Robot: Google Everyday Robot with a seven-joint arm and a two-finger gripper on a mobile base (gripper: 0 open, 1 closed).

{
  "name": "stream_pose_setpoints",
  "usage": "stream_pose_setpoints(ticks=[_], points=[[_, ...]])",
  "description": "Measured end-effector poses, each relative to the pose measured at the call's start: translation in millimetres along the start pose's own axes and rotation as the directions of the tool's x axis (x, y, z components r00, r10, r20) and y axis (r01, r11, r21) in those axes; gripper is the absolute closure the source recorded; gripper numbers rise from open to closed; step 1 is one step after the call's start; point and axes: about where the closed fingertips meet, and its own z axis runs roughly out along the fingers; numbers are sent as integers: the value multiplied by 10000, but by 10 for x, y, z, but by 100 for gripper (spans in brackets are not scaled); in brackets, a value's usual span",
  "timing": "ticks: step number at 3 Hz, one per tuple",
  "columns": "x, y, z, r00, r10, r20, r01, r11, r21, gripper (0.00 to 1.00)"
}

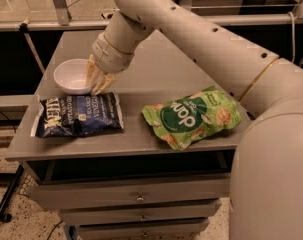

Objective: Move white bowl near blue chip bag

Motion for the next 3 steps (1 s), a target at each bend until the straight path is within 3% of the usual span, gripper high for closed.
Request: stream_pose_setpoints(ticks=[1,2,3], points=[[-3,0,20,10000,-5,24,5,10000,-22,6],[-7,0,37,10000,-10,43,11,10000,-40,0],[-7,0,38,10000,-11,44,11,10000,-41,0]])
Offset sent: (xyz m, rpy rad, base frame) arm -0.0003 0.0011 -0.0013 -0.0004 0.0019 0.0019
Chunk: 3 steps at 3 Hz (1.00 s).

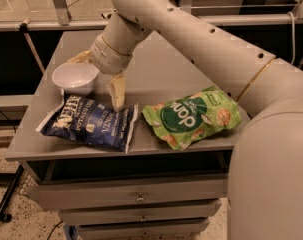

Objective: Move white bowl near blue chip bag

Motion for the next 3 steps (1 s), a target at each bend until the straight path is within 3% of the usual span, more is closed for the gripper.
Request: stream_pose_setpoints(ticks=[1,3], points=[[21,4,-42,10000,44,-61,-42,9996,271,0],[163,128,-568,9877,585,-1452,-453,9947,927,0]])
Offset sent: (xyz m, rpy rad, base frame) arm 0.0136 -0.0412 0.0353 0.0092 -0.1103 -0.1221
